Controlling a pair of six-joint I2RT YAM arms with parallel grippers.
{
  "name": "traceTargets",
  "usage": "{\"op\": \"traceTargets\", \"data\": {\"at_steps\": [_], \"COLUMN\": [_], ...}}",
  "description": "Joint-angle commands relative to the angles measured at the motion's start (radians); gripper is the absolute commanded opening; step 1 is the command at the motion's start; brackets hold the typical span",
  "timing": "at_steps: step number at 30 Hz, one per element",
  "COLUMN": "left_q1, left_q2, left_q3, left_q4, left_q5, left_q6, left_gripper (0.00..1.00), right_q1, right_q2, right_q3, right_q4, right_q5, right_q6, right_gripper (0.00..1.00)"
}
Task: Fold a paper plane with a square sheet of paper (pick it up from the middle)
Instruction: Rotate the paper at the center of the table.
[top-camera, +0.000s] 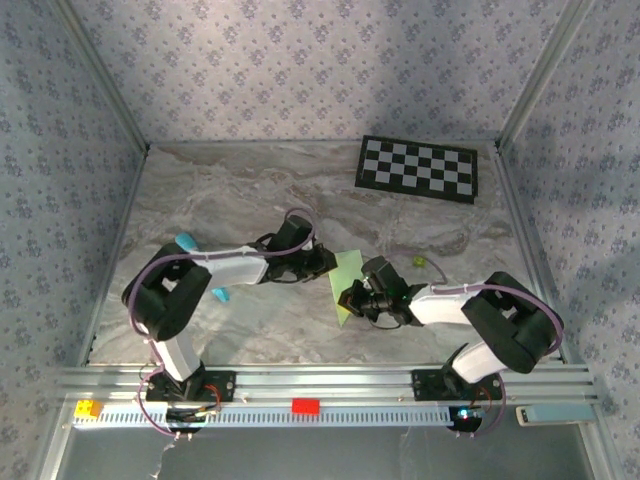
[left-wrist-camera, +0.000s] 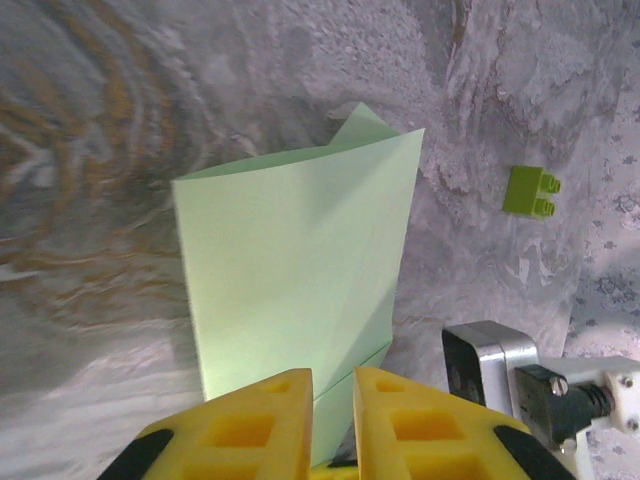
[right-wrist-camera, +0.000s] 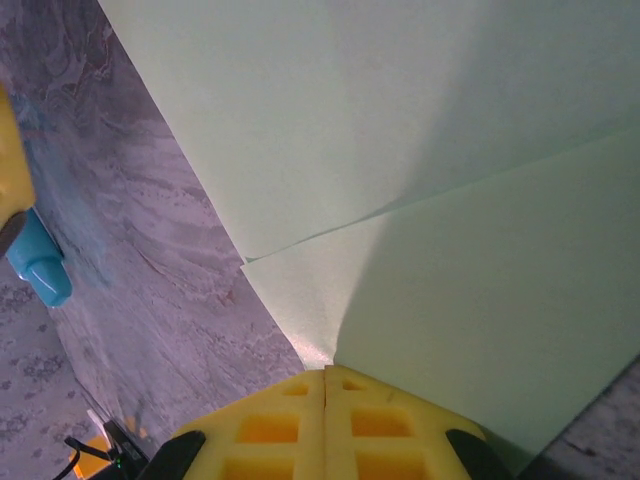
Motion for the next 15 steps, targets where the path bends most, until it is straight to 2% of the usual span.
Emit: {"op": "traceTargets", "data": {"at_steps": [1,10,15], "left_q1": [-0.01,-0.015,-0.016], "left_q2": [0.055,0.126,0.137], "left_q3": [0.041,0.016,-0.014], "left_q4": [0.018,-0.064,-0.066], "left_q5": [0.033,-0.01,-0.012], "left_q6": [-0.022,-0.014,0.027], "left_gripper": [0.15,0.06,0.03], "right_q1": [0.015,0.021,-0.019], "right_q2": [0.011,-0.051,-0.18], "right_q3": [-0.028,-0.019,-0.003], "right_q4": [-0.032,-0.009,-0.14], "right_q5": [0.054,0.043,0.072], "right_q6": [0.063,0.015,-0.063], "right_gripper": [0.02,0.11,0.22]}}
